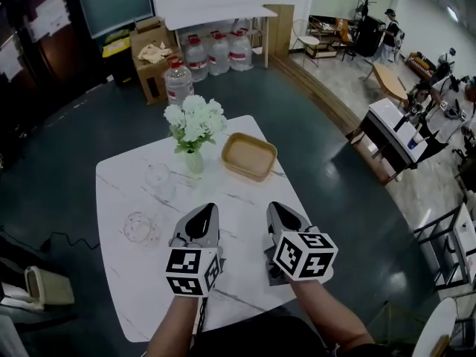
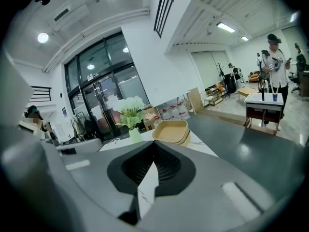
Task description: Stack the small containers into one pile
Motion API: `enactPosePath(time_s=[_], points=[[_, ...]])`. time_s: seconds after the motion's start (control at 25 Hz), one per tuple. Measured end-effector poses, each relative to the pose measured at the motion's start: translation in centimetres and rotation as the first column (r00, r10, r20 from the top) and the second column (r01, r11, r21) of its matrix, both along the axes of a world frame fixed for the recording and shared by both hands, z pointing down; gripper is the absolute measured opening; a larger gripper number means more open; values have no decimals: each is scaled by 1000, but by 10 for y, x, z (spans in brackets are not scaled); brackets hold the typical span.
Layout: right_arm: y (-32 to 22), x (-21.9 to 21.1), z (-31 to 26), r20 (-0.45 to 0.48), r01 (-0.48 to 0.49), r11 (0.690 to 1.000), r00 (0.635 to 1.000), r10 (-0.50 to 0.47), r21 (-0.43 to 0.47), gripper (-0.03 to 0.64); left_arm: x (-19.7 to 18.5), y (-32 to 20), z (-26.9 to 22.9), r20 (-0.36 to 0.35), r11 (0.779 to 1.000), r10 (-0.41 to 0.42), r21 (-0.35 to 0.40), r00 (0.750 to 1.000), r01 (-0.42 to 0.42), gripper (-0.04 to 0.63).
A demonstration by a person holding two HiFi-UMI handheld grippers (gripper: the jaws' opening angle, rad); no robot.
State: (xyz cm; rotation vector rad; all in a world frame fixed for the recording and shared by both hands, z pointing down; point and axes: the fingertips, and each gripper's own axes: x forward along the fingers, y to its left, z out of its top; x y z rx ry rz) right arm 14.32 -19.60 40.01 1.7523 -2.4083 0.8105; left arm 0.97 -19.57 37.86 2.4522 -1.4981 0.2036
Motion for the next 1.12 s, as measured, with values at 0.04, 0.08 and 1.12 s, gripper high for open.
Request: enactPosePath(time_s=[0.04,0.08,1.12], points=[[4,-2,0,-2,5,1000,1000,-5,3,-3,-2,4,1,2,1000,1,2,1000,-1,-3],[7,-4,1,-4,10,1000,1000,-10,6,-3,-3,7,2,4,1000,2,3,1000,-2,-3],[46,-28,16,-108,121,993,987,-119,11,-3,-1,40,25,16,1000,17,-23,1000,-16,-3]])
